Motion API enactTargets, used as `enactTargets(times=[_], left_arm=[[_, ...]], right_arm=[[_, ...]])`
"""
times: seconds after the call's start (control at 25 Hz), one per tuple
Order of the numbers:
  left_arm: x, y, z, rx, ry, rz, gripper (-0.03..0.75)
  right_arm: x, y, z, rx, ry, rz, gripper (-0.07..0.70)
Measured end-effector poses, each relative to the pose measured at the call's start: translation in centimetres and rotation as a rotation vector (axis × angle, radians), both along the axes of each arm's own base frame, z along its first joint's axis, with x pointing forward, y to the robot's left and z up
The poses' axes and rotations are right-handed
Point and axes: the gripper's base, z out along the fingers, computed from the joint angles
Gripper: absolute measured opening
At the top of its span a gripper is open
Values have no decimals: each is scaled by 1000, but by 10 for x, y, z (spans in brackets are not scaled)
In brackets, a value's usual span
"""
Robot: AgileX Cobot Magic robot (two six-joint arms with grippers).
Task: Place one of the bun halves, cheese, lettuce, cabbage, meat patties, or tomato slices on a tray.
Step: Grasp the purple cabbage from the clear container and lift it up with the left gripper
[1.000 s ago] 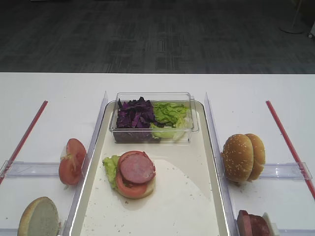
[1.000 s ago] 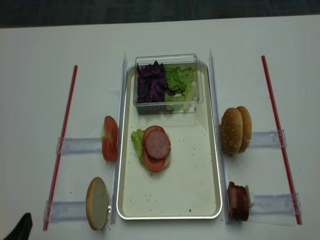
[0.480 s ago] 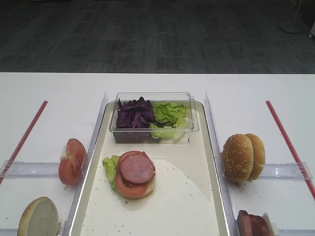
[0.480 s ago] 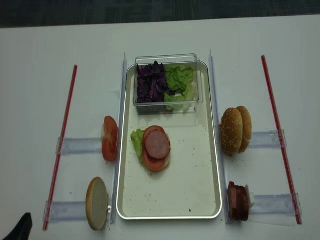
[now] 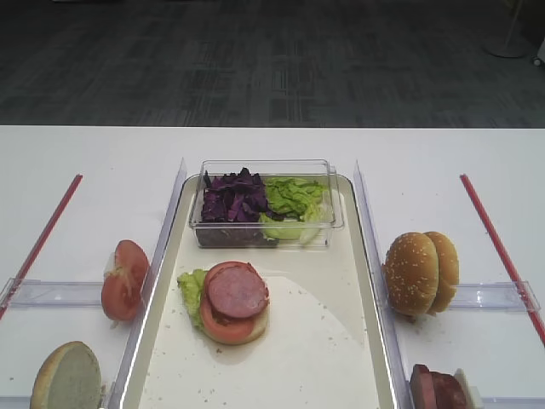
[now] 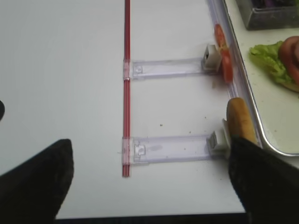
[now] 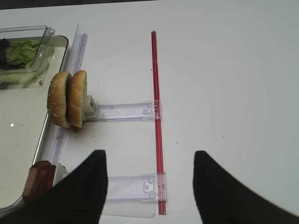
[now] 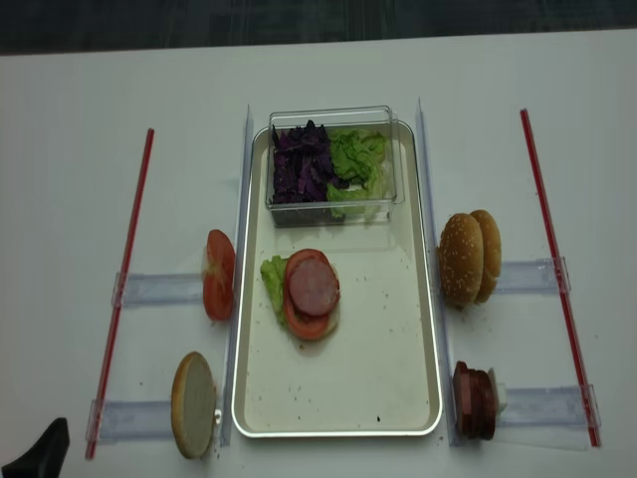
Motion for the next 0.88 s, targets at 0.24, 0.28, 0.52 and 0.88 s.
enactTargets(times=[0.24,0.28,0.52,0.88], left_arm=[[39,3,2,-25,196,13,618],[46,3,4,-28,225,12,618],[93,6,17,-35,347,11,618],[166,9,31,-65,512,5,618]], right_arm=[[0,0,0,0,0,0,429],[0,0,0,0,0,0,428],[0,0,0,3,0,-2,428],[0,0,0,3,0,-2,427]])
